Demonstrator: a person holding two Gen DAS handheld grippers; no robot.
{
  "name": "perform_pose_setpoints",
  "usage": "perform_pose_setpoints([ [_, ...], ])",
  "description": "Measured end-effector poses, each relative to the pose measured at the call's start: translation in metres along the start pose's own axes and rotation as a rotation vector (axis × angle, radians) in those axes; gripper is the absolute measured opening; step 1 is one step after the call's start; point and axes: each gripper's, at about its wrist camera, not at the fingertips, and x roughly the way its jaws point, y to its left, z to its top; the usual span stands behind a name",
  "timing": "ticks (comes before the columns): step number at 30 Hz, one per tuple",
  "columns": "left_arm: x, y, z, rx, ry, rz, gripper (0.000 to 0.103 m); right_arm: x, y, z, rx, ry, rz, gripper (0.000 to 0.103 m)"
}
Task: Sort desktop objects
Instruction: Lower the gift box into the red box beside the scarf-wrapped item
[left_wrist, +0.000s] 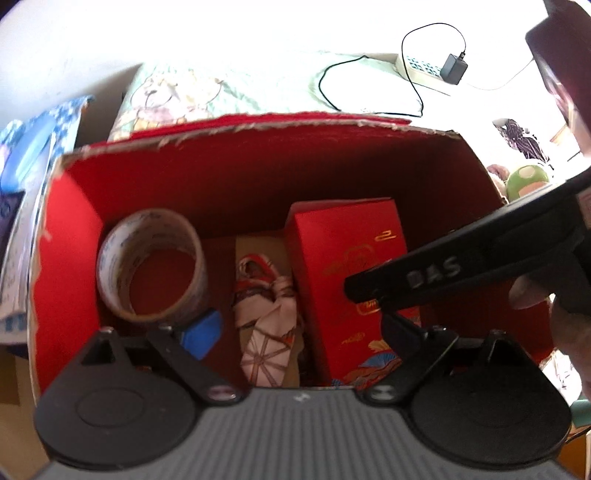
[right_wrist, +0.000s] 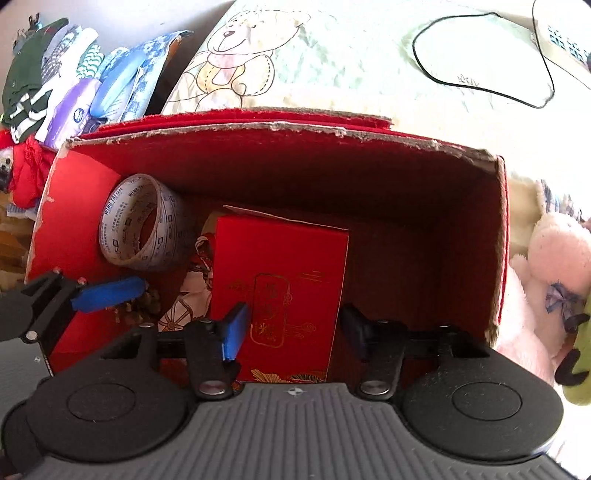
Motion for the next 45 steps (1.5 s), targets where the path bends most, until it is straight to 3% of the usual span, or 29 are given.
perform_pose_setpoints([
  [7, -0.004, -0.010, -0.002, 0.025, -0.034, -0.024, 0.088, 0.001, -0.004, -0.009, 0.011, 0.021, -0.014, 0.039],
  [15, 0.010, -0.016, 0.004, 0.054, -0.003, 0.046, 0.088, 0.013, -0.007, -0.001, 0.031, 0.005, 0.017, 0.048],
  [19, 0.016, -0.016, 0.005, 0.051, 0.027, 0.052, 0.088, 0.017, -0.012, -0.006, 0.085, 0.038, 0.108, 0.046],
  [31, 0.022, -0.016, 0.005, 0.004, 0.061, 0.123, 0.087, 0.020, -0.018, -0.009, 0.071, -0.050, 0.144, 0.052],
  [39, 0.022, -0.016, -0.001, 0.000, 0.049, 0.155, 0.088, 0.010, -0.011, -0.015, 0.022, -0.109, 0.075, 0.052],
  [45, 0.021, -0.019, -0.002, 0.016, 0.041, 0.184, 0.088, 0.005, -0.014, -0.021, 0.030, -0.154, 0.090, 0.047],
])
